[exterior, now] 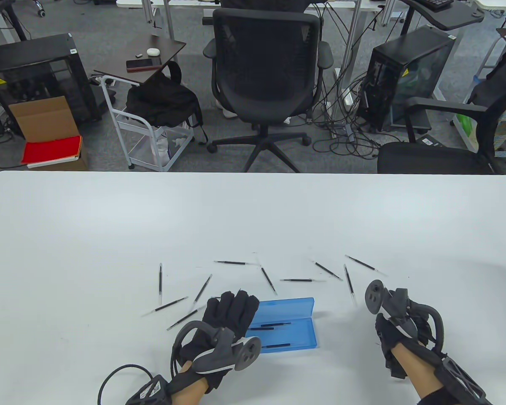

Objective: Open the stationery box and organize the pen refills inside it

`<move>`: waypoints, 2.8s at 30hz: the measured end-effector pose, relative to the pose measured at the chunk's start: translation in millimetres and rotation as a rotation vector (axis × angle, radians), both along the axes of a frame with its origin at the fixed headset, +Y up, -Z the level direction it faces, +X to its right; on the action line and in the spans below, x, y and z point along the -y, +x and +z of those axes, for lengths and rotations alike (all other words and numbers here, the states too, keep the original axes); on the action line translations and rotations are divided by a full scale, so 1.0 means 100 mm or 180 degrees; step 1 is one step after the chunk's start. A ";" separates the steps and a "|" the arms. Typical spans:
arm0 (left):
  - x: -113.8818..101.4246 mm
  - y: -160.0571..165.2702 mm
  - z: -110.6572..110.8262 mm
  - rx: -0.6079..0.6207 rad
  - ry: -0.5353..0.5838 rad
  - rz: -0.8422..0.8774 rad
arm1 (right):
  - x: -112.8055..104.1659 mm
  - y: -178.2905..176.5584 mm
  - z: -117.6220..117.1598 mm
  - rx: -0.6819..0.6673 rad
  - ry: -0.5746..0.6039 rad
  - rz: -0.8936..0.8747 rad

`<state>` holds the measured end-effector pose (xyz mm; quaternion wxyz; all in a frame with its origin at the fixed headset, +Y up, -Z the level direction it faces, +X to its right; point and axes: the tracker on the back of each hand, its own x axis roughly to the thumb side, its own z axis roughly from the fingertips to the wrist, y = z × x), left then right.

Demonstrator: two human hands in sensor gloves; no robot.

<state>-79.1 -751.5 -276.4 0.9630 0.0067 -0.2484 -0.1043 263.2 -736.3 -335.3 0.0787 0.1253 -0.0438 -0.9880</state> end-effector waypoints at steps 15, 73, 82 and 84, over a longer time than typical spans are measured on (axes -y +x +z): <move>0.00 -0.01 -0.01 -0.0014 -0.0019 0.0019 | -0.52 -1.04 0.70 -0.2050 0.0693 -0.0067; 0.00 -0.01 0.00 0.0005 -0.0011 0.0036 | -0.28 -0.53 -0.61 -0.0153 -0.0099 -0.0519; 0.00 -0.01 -0.01 0.0009 -0.0016 0.0029 | 0.10 -0.47 -0.70 0.0203 -0.0598 -0.0380; 0.00 -0.01 0.00 0.0010 -0.0014 0.0025 | 0.12 -0.48 -0.70 0.0244 -0.0623 -0.0334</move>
